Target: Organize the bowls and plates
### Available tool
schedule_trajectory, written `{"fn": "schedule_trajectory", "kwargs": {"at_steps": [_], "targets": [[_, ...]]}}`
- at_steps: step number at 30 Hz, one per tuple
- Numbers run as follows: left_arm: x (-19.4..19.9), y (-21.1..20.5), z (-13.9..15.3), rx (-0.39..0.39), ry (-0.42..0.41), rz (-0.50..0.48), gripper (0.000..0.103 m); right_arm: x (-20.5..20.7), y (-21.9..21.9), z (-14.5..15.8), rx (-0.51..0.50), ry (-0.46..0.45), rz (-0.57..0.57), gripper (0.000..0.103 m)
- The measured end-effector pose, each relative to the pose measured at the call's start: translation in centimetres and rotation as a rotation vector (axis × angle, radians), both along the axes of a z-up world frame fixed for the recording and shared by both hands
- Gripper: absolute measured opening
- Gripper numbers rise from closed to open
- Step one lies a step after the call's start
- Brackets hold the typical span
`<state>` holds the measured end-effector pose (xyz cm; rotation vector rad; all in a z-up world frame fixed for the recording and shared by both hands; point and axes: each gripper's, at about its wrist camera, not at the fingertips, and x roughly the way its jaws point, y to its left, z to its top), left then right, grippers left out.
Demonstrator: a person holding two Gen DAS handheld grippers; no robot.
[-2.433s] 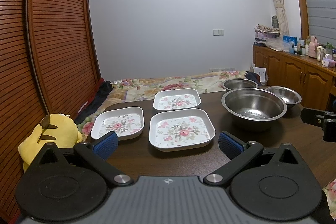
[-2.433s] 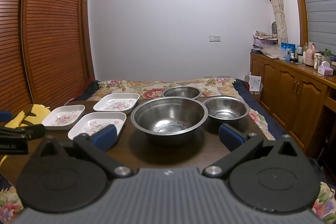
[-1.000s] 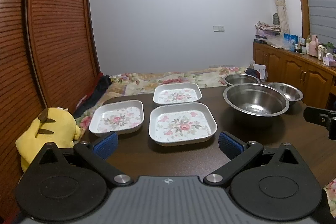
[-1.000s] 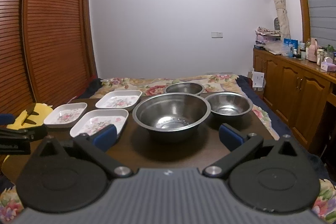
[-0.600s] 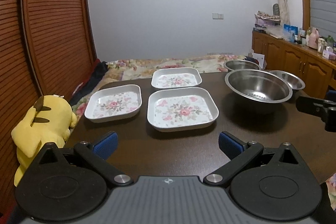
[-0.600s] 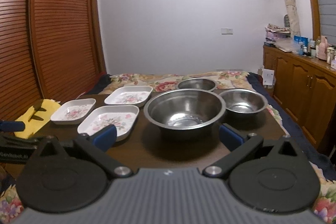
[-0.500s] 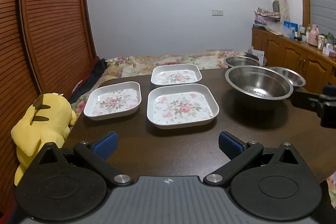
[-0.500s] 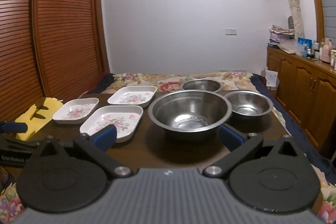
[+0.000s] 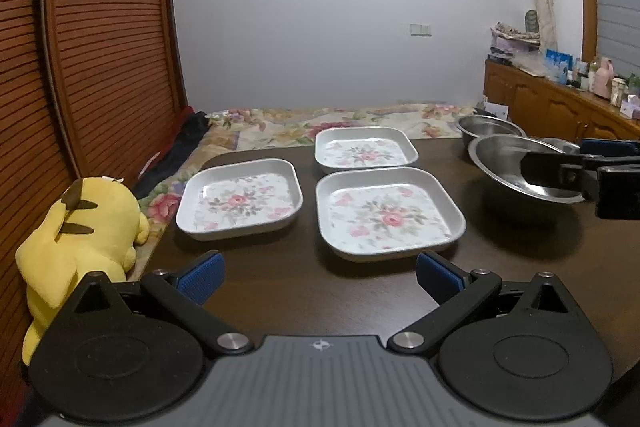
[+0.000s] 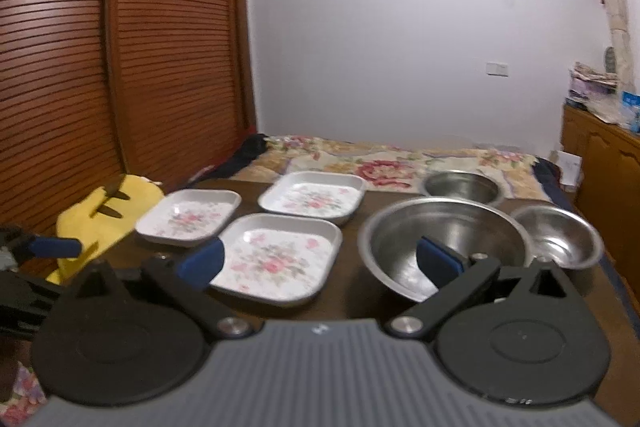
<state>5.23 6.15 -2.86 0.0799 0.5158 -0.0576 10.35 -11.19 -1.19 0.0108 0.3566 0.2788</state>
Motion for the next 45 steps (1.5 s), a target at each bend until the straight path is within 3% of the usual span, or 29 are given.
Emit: {"fn": "schedule_trajectory", "kwargs": {"at_steps": [2, 5, 10, 16, 28, 38, 42, 45], "targets": [[0.9, 0.9, -0.2, -0.008, 0.005, -0.004, 0.100, 0.5, 0.8, 0.0, 0.004, 0.003, 0.029, 0.087], [2.0, 1.9, -0.4, -0.021, 0.012, -0.010, 0.092, 1.4, 1.8, -0.4, 0.008, 0.022, 0.057, 0.082], [3.6, 2.8, -0.8, -0.049, 0.019, -0.041, 0.076, 2.7, 3.3, -1.8, -0.027, 0.054, 0.094, 0.054], [5.4, 3.0, -1.4, -0.088, 0.024, -0.062, 0.062, 4.1, 3.8, -3.4, -0.060, 0.100, 0.068, 0.042], [9.0, 2.1, -2.8, -0.104, 0.040, -0.151, 0.057, 5.7, 3.9, -5.3, -0.115, 0.141, -0.008, 0.038], [10.9, 1.3, -3.4, -0.094, 0.085, -0.188, 0.045, 7.1, 2.9, -6.1, -0.040, 0.209, -0.038, 0.036], [11.0, 1.4, -3.8, -0.097, 0.084, -0.190, 0.045, 7.4, 2.5, -6.0, -0.016, 0.204, -0.045, 0.036], [11.4, 1.4, -4.0, -0.092, 0.098, -0.194, 0.037, 7.9, 2.4, -6.2, -0.001, 0.214, -0.048, 0.036]]}}
